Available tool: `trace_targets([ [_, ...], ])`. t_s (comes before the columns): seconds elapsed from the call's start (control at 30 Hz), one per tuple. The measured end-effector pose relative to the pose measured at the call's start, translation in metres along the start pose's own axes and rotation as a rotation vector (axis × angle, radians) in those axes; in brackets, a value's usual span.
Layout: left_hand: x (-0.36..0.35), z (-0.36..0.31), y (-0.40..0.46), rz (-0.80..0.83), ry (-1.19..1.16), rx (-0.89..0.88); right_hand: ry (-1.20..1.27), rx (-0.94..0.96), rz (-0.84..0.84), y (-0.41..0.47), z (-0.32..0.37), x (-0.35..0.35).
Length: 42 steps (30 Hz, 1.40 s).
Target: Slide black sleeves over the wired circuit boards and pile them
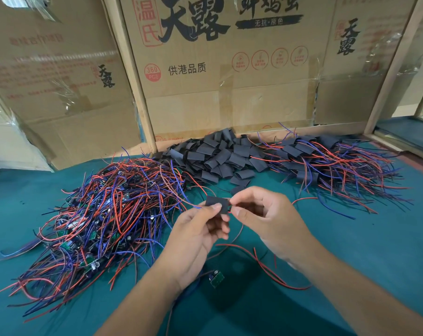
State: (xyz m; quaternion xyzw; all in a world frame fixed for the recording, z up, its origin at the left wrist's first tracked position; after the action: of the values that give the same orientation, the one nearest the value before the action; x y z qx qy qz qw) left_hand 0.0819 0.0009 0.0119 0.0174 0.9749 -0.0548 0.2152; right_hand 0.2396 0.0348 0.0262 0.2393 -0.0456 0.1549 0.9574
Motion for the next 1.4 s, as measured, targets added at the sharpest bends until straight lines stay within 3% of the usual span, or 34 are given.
trace_targets([
  [0.17,0.0,0.002,0.001,-0.05,-0.019,0.022,-0.238,0.012,0.05,0.002,-0.003,0.007],
  [0.33,0.001,0.002,0.001,-0.087,-0.015,0.076,-0.406,0.162,0.131,0.001,0.001,0.009],
  [0.73,0.005,0.004,-0.001,-0.071,0.035,0.039,-0.457,0.216,0.155,0.004,0.003,0.018],
  [0.9,0.004,0.006,-0.002,-0.033,0.112,0.002,-0.498,0.214,0.294,0.003,0.006,0.019],
  [1.03,0.005,0.006,-0.002,-0.003,0.071,0.067,-0.528,0.236,0.374,0.005,0.009,0.022],
  [1.23,0.002,0.005,-0.001,0.044,-0.049,0.155,-0.466,0.232,0.332,0.005,0.015,0.022],
  [1.4,0.003,0.004,-0.001,0.018,-0.027,0.198,-0.505,0.149,0.095,0.036,0.021,0.057],
])
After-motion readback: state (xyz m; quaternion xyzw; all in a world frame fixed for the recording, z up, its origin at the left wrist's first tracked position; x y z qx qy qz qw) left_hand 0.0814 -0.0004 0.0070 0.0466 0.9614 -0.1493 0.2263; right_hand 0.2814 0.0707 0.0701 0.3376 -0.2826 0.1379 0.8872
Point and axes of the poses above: each hand's wrist, its own y-axis towards the middle knuckle, its own x-axis out of the back of the hand, z = x × y, the point moved 1 cm from there along y, towards the middle knuckle, and after that the axes turned 10 degrees about x, right-handed, at the moved point
